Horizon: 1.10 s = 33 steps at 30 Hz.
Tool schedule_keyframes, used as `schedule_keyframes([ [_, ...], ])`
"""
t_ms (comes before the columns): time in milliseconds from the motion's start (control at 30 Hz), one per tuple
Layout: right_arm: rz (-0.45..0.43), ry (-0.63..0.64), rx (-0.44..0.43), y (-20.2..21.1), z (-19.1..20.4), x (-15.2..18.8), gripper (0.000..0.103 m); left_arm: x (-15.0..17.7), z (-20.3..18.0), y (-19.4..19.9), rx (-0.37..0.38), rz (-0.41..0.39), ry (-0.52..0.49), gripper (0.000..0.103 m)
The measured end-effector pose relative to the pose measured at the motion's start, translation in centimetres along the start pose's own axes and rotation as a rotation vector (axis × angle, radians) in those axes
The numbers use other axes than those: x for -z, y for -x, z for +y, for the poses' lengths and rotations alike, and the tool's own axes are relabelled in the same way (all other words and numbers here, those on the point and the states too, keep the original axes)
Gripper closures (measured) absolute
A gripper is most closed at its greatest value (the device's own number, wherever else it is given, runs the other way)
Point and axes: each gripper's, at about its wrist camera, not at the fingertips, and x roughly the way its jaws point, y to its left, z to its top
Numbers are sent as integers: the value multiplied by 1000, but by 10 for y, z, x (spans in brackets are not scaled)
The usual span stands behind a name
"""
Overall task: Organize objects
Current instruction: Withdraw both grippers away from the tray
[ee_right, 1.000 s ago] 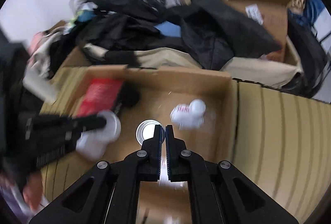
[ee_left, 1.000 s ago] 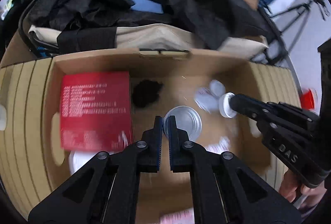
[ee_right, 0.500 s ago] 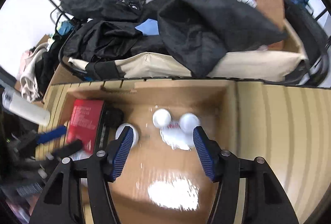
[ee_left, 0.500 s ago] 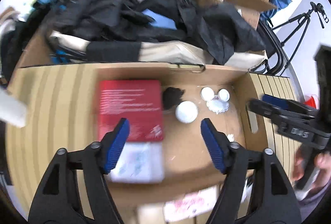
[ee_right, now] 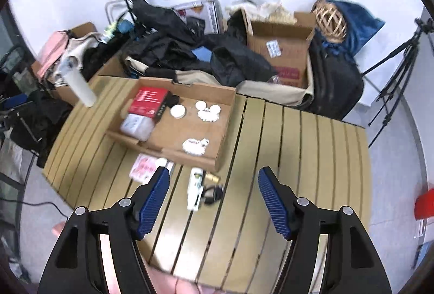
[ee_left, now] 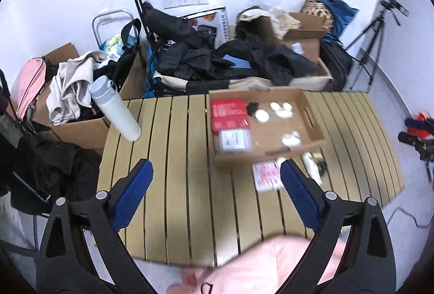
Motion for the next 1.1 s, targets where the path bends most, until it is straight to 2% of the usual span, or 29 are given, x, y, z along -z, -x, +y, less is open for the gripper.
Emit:
schedule_keyframes([
  [167, -36, 15, 22, 44, 15, 42, 29, 48, -20, 53, -23, -45, -64, 9],
  [233, -57, 13, 12, 59, 22, 62, 29, 74, -31, 75, -7, -91, -94, 9],
  [367, -116, 14, -51, 92, 45, 128, 28, 136, -55, 109, 22, -180, -218, 7],
  [433, -130, 19, -65, 99, 62, 170, 24, 173, -59, 120, 55, -221, -205, 5],
  [500, -145, 16, -77, 101, 75, 209, 22, 209, -58, 128, 119, -252, -164, 1],
  [600, -121, 22, -67, 89, 94, 256, 22, 242, -55, 128, 181, -263, -122, 0],
  [667, -101, 16, -50, 77, 100, 272, 22, 249, -54, 123, 195, -234, -97, 0],
  [767, -85, -36, -128, 65, 99, 288, 22, 247, -55, 112, 141, -179, -90, 0],
  [867, -92, -68, -122, 63, 94, 293, 22, 251, -54, 113, 160, -185, -71, 0],
  [967, -135, -120, -134, 68, 83, 296, 22, 253, -54, 111, 179, -182, -63, 0],
  [1100, -168, -180, -111, 62, 69, 294, 22, 244, -62, 91, 186, -177, -110, 0],
])
